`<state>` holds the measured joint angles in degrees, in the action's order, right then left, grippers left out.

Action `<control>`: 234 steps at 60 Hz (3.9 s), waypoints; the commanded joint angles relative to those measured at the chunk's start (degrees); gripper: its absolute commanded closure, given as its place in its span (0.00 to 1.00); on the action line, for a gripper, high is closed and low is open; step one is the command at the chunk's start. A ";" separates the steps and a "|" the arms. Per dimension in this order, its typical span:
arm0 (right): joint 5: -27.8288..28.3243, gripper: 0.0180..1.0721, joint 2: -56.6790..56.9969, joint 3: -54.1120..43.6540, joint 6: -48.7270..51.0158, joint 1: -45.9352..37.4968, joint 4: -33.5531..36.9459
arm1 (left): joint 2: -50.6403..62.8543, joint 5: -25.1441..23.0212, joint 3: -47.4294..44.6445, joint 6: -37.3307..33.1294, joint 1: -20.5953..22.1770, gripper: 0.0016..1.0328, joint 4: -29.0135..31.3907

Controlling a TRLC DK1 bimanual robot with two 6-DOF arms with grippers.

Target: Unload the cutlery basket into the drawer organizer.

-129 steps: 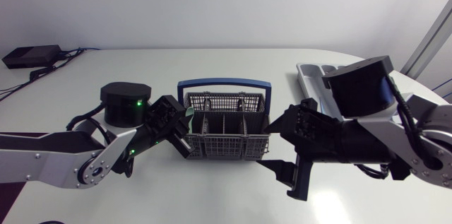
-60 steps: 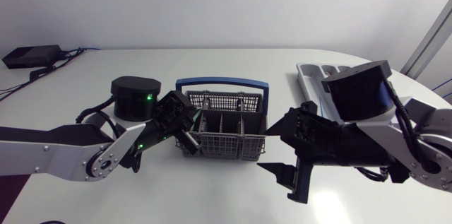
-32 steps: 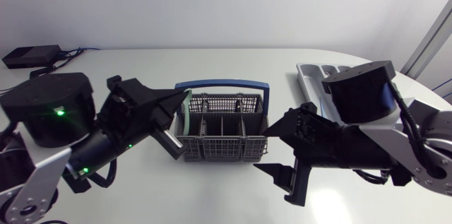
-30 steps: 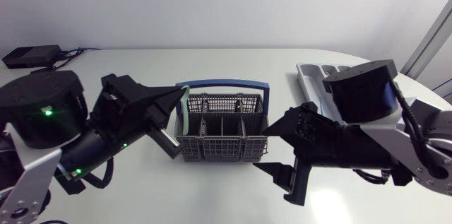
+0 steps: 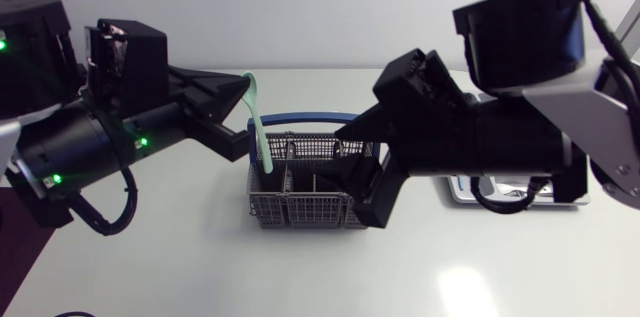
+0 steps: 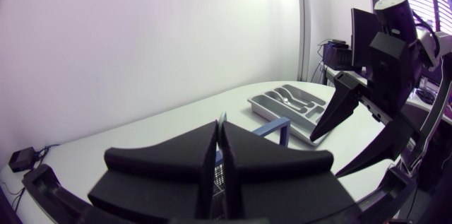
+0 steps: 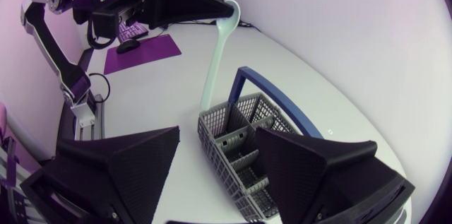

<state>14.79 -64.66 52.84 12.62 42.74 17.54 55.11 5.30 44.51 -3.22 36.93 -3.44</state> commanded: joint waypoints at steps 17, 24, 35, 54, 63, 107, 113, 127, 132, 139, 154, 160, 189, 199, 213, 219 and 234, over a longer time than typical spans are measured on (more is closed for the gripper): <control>-0.55 0.44 -12.15 9.74 -7.35 2.26 -3.04 | 8.08 -3.28 8.66 9.99 -5.73 0.97 6.78; -0.64 0.44 -14.53 11.58 -8.05 2.08 -4.36 | 9.84 -6.97 9.54 12.80 -8.54 0.97 7.92; -0.90 0.51 -19.01 13.43 -8.76 2.17 -8.22 | 12.48 -13.74 11.65 16.50 -12.67 0.97 9.51; -3.01 0.53 -23.23 16.24 -9.46 1.73 -11.92 | 15.73 -22.26 13.14 21.51 -17.06 0.97 10.47; -3.01 0.55 -26.57 18.88 -9.46 1.73 -12.09 | 17.84 -24.02 13.76 22.56 -17.86 0.97 10.39; -3.80 0.73 -31.75 21.69 -10.43 2.00 -11.12 | 16.17 -24.72 12.97 23.79 -18.73 0.97 9.33; -3.89 0.66 -31.93 21.60 -10.78 2.08 -10.95 | 15.99 -24.81 12.88 23.88 -18.73 0.97 9.16; -3.89 0.68 -31.58 21.52 -11.13 2.17 -10.77 | 15.64 -24.90 12.62 23.88 -18.56 0.97 8.89; -3.89 0.80 -31.58 21.43 -11.04 2.17 -10.86 | 15.64 -24.90 12.35 23.79 -18.65 0.97 8.80; -3.54 0.91 -31.40 21.25 -10.95 2.08 -10.86 | 15.46 -24.90 12.00 23.53 -18.65 0.97 8.54; -3.10 0.95 -30.70 20.99 -10.78 2.00 -10.25 | 14.50 -24.90 11.56 23.18 -18.47 0.96 7.75; -2.48 0.95 -30.08 20.90 -10.69 1.82 -9.37 | 13.00 -24.90 10.95 22.47 -18.38 0.85 7.31; 2.18 0.95 -22.44 17.74 -2.78 -1.70 1.27 | 3.33 -24.99 11.74 14.91 -18.29 0.56 8.98; 7.54 0.95 -16.46 14.57 5.75 -7.94 10.58 | 3.42 -24.99 12.18 5.42 -18.82 0.44 15.31; 14.04 0.95 -10.75 9.12 21.83 -19.89 21.22 | 2.90 -24.99 9.10 -2.05 -21.46 0.35 18.56; 15.01 0.95 -8.90 6.05 33.26 -27.01 26.58 | 2.90 -24.99 8.13 -5.39 -23.74 0.31 19.53; 15.62 0.95 -14.53 4.99 64.55 -48.28 37.30 | 3.07 -24.72 4.88 -8.47 -24.89 0.25 19.61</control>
<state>30.28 -75.55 58.48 65.43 -0.64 52.42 58.63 -19.27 51.53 -9.76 12.47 16.03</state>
